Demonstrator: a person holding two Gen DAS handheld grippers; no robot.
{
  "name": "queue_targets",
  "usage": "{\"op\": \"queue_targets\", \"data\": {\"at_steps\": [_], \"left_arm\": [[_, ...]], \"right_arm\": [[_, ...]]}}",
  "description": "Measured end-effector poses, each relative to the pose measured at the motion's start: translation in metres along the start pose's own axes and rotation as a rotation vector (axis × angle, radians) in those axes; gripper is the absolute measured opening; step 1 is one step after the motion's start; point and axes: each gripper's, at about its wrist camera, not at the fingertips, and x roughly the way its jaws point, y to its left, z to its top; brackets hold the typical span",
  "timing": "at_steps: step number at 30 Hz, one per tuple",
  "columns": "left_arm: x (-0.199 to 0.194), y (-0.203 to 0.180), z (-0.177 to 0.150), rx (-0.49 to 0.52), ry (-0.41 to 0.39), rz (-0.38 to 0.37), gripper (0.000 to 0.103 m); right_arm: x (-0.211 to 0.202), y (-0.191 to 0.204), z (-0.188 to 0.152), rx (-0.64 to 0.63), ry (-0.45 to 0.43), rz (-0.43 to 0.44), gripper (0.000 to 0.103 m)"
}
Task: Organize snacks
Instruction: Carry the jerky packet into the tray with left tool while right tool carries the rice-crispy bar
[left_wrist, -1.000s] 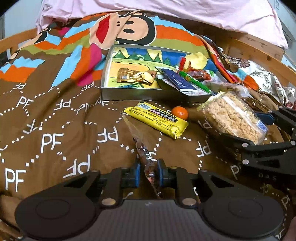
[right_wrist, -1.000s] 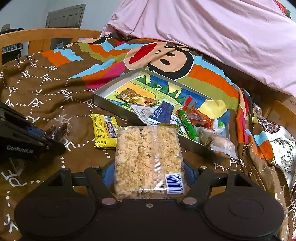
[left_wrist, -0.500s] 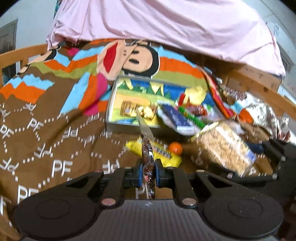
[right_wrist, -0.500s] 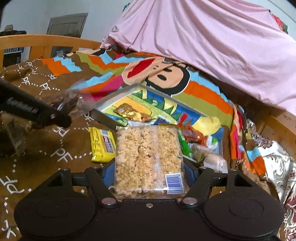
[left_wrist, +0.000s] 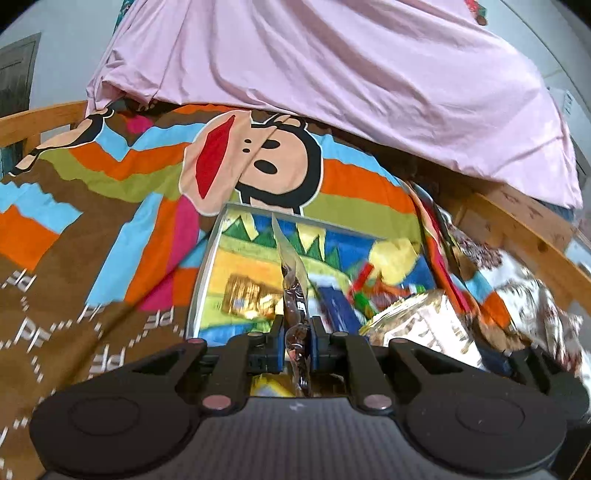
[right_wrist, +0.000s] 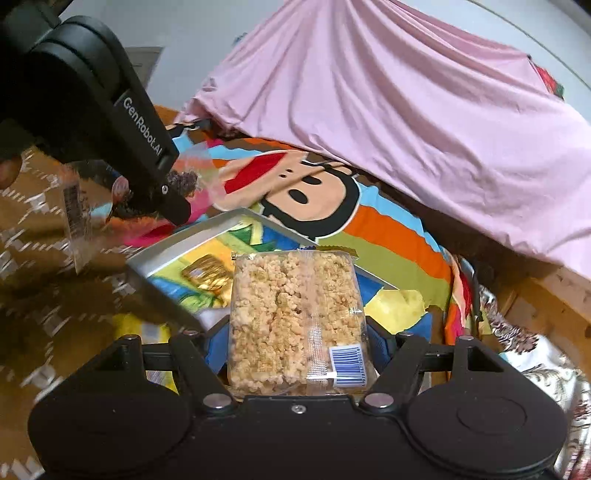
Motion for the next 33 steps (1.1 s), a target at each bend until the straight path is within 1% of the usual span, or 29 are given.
{"op": "queue_targets", "data": {"at_steps": [2,6,9,14,18,21,24,28,30,33], "left_arm": [[0.015,-0.002,0.012,-0.015,0.017,0.008,0.013],[0.042,-0.009,0.028,-0.019,0.039,0.025,0.013],[0.064,-0.013,0.039,-0.012,0.047,0.038,0.013],[0.104,-0.017,0.051,-0.033,0.079,0.06,0.013],[0.131,-0.025,0.053,-0.019,0.105,0.076,0.013],[0.148,-0.028,0.054,-0.018,0.13,0.081,0.013],[0.16,-0.029,0.054,-0.023,0.15,0.089,0.013],[0.171,-0.032,0.052,0.027,0.175,0.101,0.013],[0.175,-0.033,0.049,0.051,0.182,0.109,0.013],[0.181,-0.029,0.046,0.044,0.198,0.12,0.013]], "right_arm": [[0.011,-0.006,0.006,0.029,-0.008,-0.005,0.073],[0.028,-0.015,0.015,0.02,-0.048,-0.032,0.073],[0.045,-0.024,0.016,0.042,-0.043,-0.044,0.073],[0.071,-0.044,0.017,0.138,0.016,-0.041,0.073],[0.082,-0.052,0.011,0.17,0.063,-0.028,0.073],[0.093,-0.061,0.007,0.228,0.105,-0.022,0.073],[0.102,-0.071,0.005,0.29,0.135,-0.028,0.073],[0.107,-0.077,0.002,0.357,0.161,-0.026,0.073],[0.112,-0.077,0.001,0.365,0.17,-0.021,0.074],[0.118,-0.075,-0.002,0.366,0.188,-0.005,0.074]]}}
